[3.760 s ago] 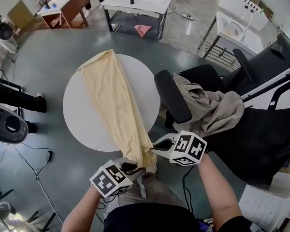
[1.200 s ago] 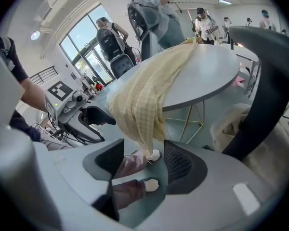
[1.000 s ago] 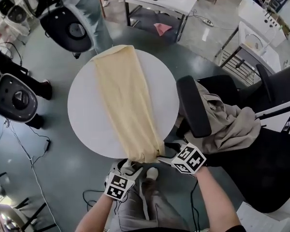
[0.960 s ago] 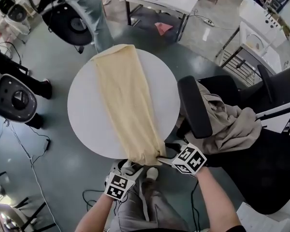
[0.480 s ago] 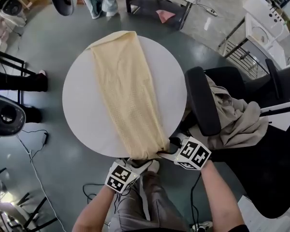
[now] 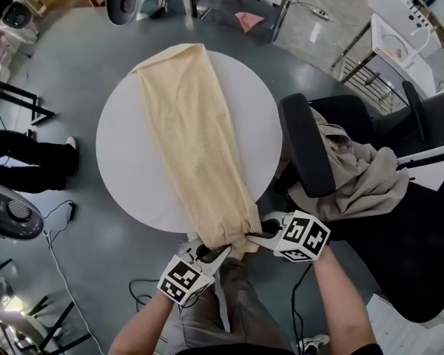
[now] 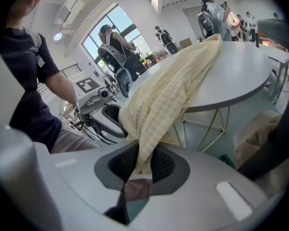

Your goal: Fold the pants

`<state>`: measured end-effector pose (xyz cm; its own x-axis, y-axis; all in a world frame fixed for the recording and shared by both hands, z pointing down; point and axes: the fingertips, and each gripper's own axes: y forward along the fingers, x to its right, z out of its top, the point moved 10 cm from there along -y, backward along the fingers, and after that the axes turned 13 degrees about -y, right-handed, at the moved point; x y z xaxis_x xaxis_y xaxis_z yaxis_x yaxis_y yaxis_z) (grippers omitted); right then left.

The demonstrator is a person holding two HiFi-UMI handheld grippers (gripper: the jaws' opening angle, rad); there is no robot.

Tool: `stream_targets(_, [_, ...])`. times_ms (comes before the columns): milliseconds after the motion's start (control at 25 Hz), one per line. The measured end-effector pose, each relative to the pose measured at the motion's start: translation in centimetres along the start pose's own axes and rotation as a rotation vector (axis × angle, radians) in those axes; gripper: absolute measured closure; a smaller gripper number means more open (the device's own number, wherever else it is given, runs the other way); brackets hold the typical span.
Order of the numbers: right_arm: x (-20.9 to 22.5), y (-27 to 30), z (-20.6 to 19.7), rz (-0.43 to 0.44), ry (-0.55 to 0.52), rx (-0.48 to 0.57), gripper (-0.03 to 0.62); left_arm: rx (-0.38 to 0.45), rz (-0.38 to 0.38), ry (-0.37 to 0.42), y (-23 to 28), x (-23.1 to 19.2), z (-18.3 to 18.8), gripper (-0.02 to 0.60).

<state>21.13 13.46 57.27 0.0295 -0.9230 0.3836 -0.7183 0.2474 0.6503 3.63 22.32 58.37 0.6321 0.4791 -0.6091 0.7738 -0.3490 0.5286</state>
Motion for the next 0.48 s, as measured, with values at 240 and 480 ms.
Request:
stream_targets(240, [-2.1,-2.7,2.2,0.046,0.011,0.109,0.564,0.019,-0.114,-0.036,-3.2,2.2,2.0,0.560])
stream_targets(480, [-4.6,-5.1,5.8,0.011,-0.043,0.083,0.569,-0.008,-0.063,-0.052,-6.1,5.0,4.6,0.561])
